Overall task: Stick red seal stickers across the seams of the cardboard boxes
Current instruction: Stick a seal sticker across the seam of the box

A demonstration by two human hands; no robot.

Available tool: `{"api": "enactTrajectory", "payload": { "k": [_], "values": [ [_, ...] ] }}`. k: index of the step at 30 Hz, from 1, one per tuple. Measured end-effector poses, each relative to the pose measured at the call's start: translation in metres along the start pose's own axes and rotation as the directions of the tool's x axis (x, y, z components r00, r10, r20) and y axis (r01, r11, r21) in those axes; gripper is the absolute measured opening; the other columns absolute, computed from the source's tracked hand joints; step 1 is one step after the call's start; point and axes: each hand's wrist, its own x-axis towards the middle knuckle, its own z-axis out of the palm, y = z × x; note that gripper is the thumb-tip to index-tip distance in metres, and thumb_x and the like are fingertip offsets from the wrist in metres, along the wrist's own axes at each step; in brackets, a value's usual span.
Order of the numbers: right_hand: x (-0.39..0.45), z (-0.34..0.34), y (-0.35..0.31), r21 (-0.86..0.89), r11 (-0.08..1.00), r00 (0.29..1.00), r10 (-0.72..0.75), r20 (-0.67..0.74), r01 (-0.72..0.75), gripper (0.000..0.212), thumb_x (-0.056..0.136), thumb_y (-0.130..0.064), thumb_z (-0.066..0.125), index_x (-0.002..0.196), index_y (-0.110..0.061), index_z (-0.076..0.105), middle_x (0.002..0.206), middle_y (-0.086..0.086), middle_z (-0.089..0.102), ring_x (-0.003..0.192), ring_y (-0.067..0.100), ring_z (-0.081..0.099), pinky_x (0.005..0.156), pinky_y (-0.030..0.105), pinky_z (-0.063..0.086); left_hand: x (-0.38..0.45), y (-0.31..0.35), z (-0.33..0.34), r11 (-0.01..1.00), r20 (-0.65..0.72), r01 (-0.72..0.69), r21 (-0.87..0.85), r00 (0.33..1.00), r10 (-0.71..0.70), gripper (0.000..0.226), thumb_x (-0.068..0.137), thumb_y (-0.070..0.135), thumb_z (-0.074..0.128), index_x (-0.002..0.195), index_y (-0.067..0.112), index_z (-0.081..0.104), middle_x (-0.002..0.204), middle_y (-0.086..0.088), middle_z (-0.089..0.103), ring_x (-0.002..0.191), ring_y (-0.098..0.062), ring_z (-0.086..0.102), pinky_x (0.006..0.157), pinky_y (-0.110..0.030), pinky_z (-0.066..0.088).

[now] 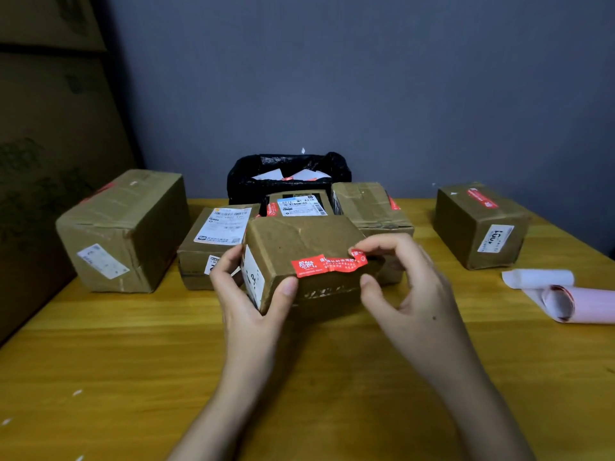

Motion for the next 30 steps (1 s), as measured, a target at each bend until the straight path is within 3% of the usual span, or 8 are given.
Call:
{"api": "enactTrajectory", "payload": {
  "k": [4,8,12,15,17,23,30],
  "values": [
    [0.0002,0.0000,0.0032,-0.102,0.991,0.996,-0.085,-0.020,0.083,0.029,0.078,-0.038,0.048,0.106,-0.041,0.051,0.107,-0.026,0.051,0.104,0.001,0.048,0.074,0.033,0.045,0.0013,0.0002,-0.0005,1.000,-0.007,-0.002,-0.017,1.000,0.002,0.080,0.062,0.085,0.053,0.122,0.037,0.031,0.130,0.004,0.042,0.113,0.005,0.045,0.091,-0.008,0.035],
    [-0.0001,0.0019,0.0078,-0.264,0.955,0.988,-0.147,-0.041,0.131,0.032,0.082,-0.039,0.045,0.113,-0.034,0.053,0.107,-0.021,0.054,0.103,0.000,0.045,0.084,0.025,0.035,0.0007,-0.0011,0.0004,1.000,-0.001,-0.019,-0.020,1.000,0.019,0.080,0.063,0.081,0.057,0.123,0.034,0.032,0.128,0.014,0.041,0.114,0.006,0.045,0.092,-0.008,0.036],
    [-0.0005,0.0042,0.0102,-0.318,0.939,0.981,-0.172,-0.092,0.135,0.031,0.085,-0.037,0.048,0.114,-0.030,0.054,0.107,-0.016,0.058,0.102,0.002,0.048,0.084,0.018,0.031,-0.0002,-0.0018,0.0005,0.999,0.013,-0.033,-0.005,0.999,0.033,0.068,0.067,0.059,0.060,0.123,0.036,0.030,0.127,0.019,0.040,0.115,0.007,0.044,0.093,-0.011,0.036],
    [-0.0005,0.0046,0.0110,-0.287,0.950,0.978,-0.167,-0.127,0.125,0.027,0.086,-0.038,0.048,0.112,-0.031,0.054,0.106,-0.016,0.059,0.101,0.001,0.049,0.085,0.010,0.031,-0.0007,-0.0004,-0.0007,0.999,0.004,-0.049,-0.001,0.999,0.049,0.082,0.066,0.074,0.060,0.128,0.029,0.030,0.129,0.019,0.039,0.118,0.008,0.043,0.096,-0.010,0.035],
    [0.0001,0.0051,0.0098,-0.277,0.950,0.971,-0.191,-0.145,0.145,0.025,0.086,-0.037,0.050,0.109,-0.029,0.055,0.104,-0.016,0.060,0.100,0.001,0.050,0.086,0.011,0.032,-0.0007,0.0011,-0.0006,0.999,0.003,-0.046,-0.005,0.999,0.046,0.088,0.065,0.081,0.055,0.128,0.026,0.029,0.129,0.019,0.039,0.117,0.010,0.042,0.095,-0.009,0.034],
    [0.0015,0.0068,0.0040,-0.200,0.960,0.948,-0.235,-0.213,0.194,0.018,0.086,-0.031,0.053,0.103,-0.027,0.057,0.097,-0.017,0.058,0.093,0.006,0.055,0.079,0.035,0.049,-0.0017,-0.0002,-0.0007,0.998,0.006,-0.057,-0.006,0.998,0.057,0.089,0.064,0.082,0.056,0.130,0.029,0.029,0.132,0.017,0.038,0.125,-0.002,0.042,0.102,-0.016,0.035],
    [0.0012,0.0090,0.0030,-0.395,0.903,0.938,-0.270,-0.219,0.168,0.018,0.087,-0.030,0.051,0.103,-0.023,0.056,0.092,-0.009,0.061,0.085,0.008,0.053,0.072,0.024,0.041,-0.0025,0.0040,-0.0011,0.995,0.009,-0.098,0.000,0.995,0.098,0.093,0.067,0.081,0.054,0.131,0.019,0.026,0.131,0.014,0.035,0.119,0.013,0.040,0.093,-0.002,0.032]
  ]
}}
